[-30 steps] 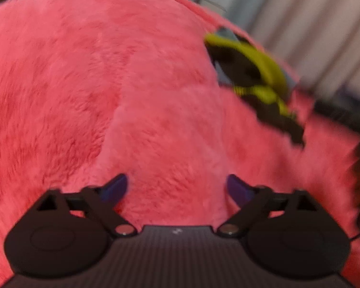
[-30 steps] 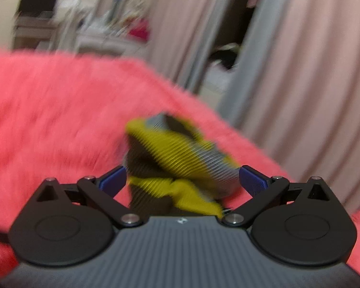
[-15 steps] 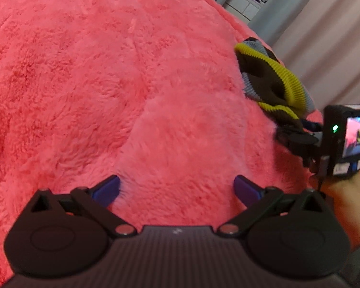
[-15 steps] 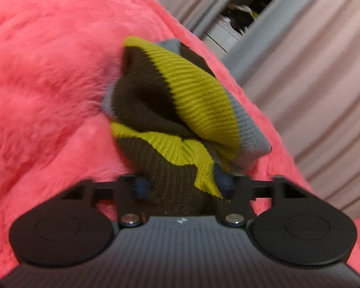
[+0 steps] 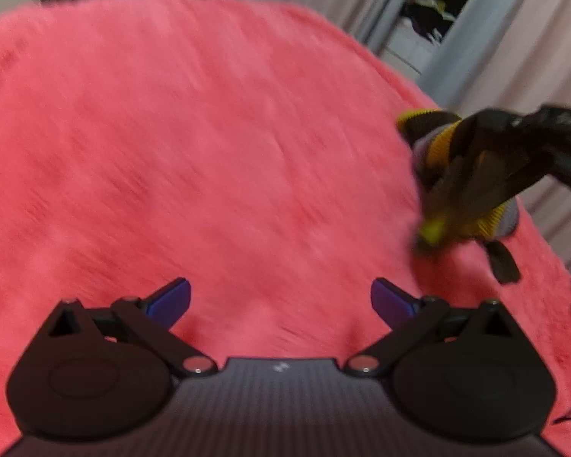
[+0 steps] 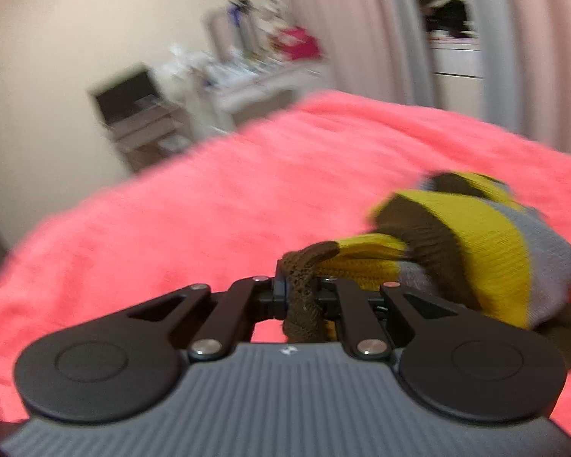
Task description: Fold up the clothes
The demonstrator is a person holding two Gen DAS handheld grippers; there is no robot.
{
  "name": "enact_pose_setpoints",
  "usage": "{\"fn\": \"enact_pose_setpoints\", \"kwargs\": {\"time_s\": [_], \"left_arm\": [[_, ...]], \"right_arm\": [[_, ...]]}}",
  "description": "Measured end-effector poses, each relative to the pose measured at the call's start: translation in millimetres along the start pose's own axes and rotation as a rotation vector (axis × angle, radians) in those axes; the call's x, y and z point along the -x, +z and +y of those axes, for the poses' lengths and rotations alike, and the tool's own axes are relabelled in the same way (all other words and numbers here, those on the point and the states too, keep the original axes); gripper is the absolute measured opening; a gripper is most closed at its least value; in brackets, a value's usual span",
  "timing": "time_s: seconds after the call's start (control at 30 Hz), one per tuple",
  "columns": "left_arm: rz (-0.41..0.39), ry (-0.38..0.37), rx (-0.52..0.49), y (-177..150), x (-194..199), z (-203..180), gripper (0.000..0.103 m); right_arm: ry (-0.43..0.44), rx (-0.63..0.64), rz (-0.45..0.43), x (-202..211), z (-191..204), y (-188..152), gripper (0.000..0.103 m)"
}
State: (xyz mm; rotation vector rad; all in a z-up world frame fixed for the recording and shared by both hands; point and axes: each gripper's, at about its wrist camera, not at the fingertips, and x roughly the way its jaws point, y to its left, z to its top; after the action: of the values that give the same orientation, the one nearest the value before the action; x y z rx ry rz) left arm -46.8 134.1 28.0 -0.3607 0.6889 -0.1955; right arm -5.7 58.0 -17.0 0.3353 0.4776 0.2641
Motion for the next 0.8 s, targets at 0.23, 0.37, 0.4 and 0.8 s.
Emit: {"fn": "enact_pose_setpoints", "kwargs": {"time_s": [0.23,0.37,0.4,0.8], "left_arm": [[-0.127,0.099,-0.194,-1.7,67.2,35.2,0.102],[-0.229,0.162,-0.241,-1.7,97.5,60.5,0.103],[-0.255,0.162,-0.253,-2.2,102.7,66.8,0.103],[-0.122,0.122,-0.149,-48.6,21.6,140.9,0.103]], "right_arm": [[0.339,0.042,0.007,-12.4,122.4,45.2,0.009],[0.479,0.049,0.076,-19.0,172.2,62.2,0.009],[0.504,0.080,0.112,-21.8,189.1,58.8,0.010],[0.355,0.091,0.392,-5.8,137.6,9.8,0.068]]}}
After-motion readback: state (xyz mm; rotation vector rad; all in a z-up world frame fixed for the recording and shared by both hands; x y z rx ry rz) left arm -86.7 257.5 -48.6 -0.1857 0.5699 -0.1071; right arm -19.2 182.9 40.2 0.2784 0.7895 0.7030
